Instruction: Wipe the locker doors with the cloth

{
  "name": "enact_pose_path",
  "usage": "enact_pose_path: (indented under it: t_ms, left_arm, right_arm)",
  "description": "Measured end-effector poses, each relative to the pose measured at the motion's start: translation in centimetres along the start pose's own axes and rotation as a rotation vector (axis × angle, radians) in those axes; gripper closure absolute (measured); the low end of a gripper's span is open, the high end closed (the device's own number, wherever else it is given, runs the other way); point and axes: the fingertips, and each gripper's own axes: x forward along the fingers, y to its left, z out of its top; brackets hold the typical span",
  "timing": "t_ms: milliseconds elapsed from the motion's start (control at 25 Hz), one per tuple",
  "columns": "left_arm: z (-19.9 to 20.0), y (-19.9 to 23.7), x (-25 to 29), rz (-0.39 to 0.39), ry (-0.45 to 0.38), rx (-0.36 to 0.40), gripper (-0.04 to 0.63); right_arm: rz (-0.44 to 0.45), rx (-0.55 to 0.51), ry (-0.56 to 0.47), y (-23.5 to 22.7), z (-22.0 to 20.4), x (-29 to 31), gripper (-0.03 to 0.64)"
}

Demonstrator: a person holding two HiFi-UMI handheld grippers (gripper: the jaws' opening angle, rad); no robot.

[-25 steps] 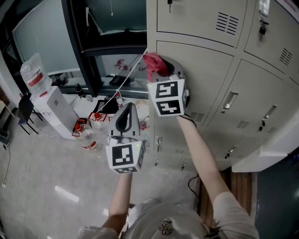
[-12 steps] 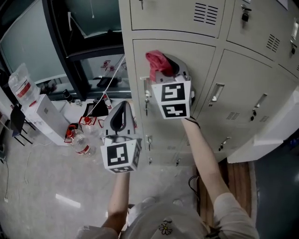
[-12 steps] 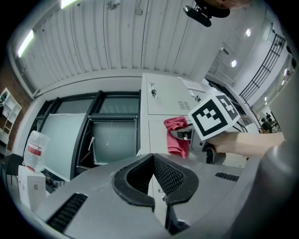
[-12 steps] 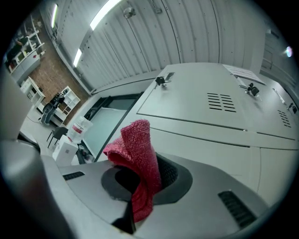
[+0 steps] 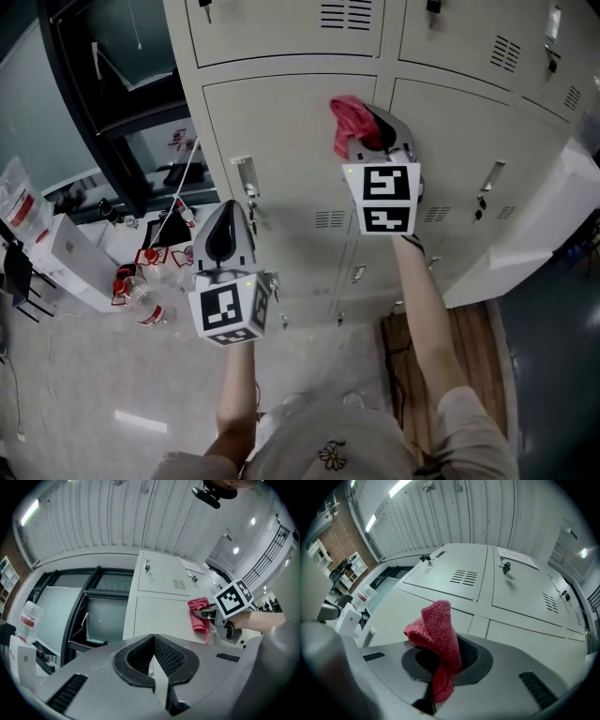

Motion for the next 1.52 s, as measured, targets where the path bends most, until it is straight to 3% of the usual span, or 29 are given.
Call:
enact_pose_path:
  t_ms: [320,800,1120,1320,1520]
  left_arm:
    - [0.6,-1.5,0.7,-0.022,-0.017,-0.005,0.578]
    - [1.4,-0.6,-0.1,-0.010,-0.029,0.007,0.578]
    - [-0.5,1.7,-1.4,0.024,0.032,0.032,0.578]
    - [-1.3,4.0,-2.8,0.048,0.051,0.039,0.578]
    - [-1.7,6.5,-3.9,0.081,0.067,0.041,0.578]
  right_arm:
    - [-0.069,-0.006,0.034,-4.2,-1.8,-1.2,0.588]
    - [-0.080,0.055,0.040,-4.1,-1.2,-2.0,0.588]
    - [0.137,0.182,-0.094,8.0,3.8,-2.0,0.588]
    - [0.246,0.231,-0.096,15.4,4.2,-0.5,0.588]
    - [0.304,0.214,-0.053,20.8,2.8,1.2,0.588]
